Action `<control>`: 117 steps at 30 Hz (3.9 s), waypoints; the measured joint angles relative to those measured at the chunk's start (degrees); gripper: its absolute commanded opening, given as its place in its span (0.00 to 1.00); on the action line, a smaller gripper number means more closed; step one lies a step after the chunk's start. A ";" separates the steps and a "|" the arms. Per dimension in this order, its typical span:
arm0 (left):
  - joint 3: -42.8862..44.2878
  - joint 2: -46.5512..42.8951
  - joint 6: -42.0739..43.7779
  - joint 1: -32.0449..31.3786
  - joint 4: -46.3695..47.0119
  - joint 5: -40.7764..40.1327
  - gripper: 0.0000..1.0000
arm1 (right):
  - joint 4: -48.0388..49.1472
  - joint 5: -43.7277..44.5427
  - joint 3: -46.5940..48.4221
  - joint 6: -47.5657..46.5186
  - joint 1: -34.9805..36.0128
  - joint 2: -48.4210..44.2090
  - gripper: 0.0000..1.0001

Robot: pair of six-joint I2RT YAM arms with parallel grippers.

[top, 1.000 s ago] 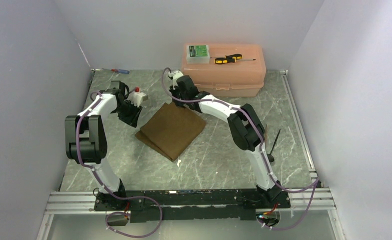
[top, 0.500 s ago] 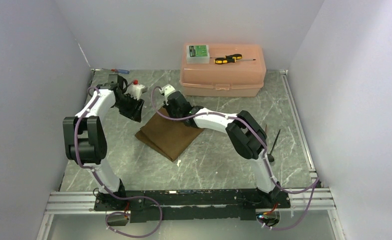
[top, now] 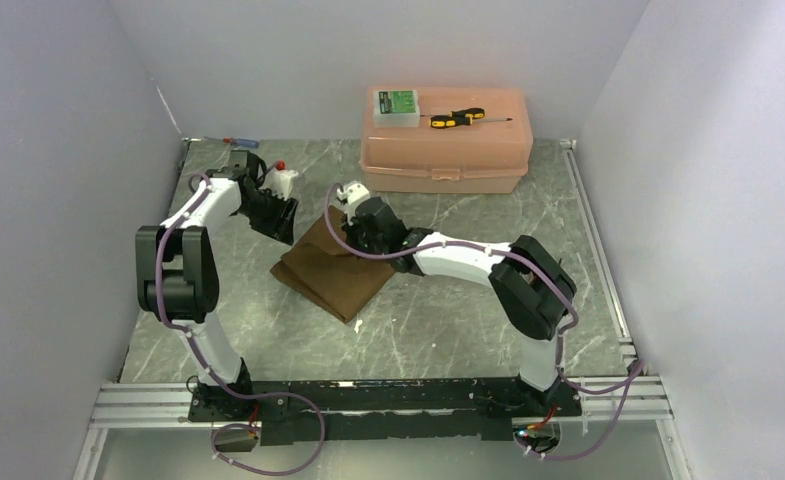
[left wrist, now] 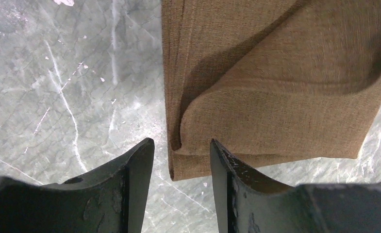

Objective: Fold the napkin into a case and place the utensils inside
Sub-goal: Fold the top corner of the square-folded napkin at the center of the board, then smooth out the upper triangle-folded napkin at the center of the board.

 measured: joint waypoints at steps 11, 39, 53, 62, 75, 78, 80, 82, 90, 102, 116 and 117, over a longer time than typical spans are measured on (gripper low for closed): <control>-0.02 0.59 -0.98 -0.13 1.25 -1.46 0.51 | -1.46 -8.24 -8.24 2.23 5.33 -0.85 0.00; -4.98 2.62 0.57 -4.85 3.56 -6.21 0.48 | -2.12 -14.12 -13.73 2.16 8.98 -5.81 0.43; -5.31 2.14 2.51 -4.83 2.40 -6.40 0.42 | -3.48 -15.10 -19.45 4.98 -3.04 -16.92 0.67; -0.04 0.98 3.63 -4.59 -2.05 -1.66 0.46 | -9.01 -10.05 -20.79 10.80 -13.51 -20.13 0.70; -3.89 0.96 6.56 -4.59 -2.38 -0.15 0.43 | -12.46 -10.80 -19.52 15.23 -14.01 -11.82 0.51; -4.85 0.98 6.73 -4.59 -1.29 -1.31 0.40 | -11.72 -11.39 -19.34 16.11 -13.99 -11.04 0.43; -5.18 1.05 6.71 -4.59 -0.15 -2.27 0.37 | -10.91 -11.45 -19.32 17.03 -13.99 -10.73 0.39; -5.25 1.27 6.69 -4.59 0.92 -2.95 0.36 | -10.05 -11.54 -19.17 17.88 -13.99 -10.40 0.36; -6.62 1.44 6.69 -4.59 3.56 -3.78 0.34 | -7.93 -11.52 -18.10 19.78 -14.10 -8.90 0.22; -7.96 1.44 6.93 -4.59 5.07 -4.70 0.14 | -5.31 -12.24 -18.01 21.59 -16.74 -8.81 0.01; -8.22 1.33 8.20 -4.59 4.74 -5.75 0.04 | -1.42 -17.70 -18.08 23.63 -17.90 -6.49 0.12; -8.35 1.29 8.24 -4.59 4.66 -5.75 0.05 | -1.46 -17.70 -18.16 23.65 -17.90 -6.23 0.13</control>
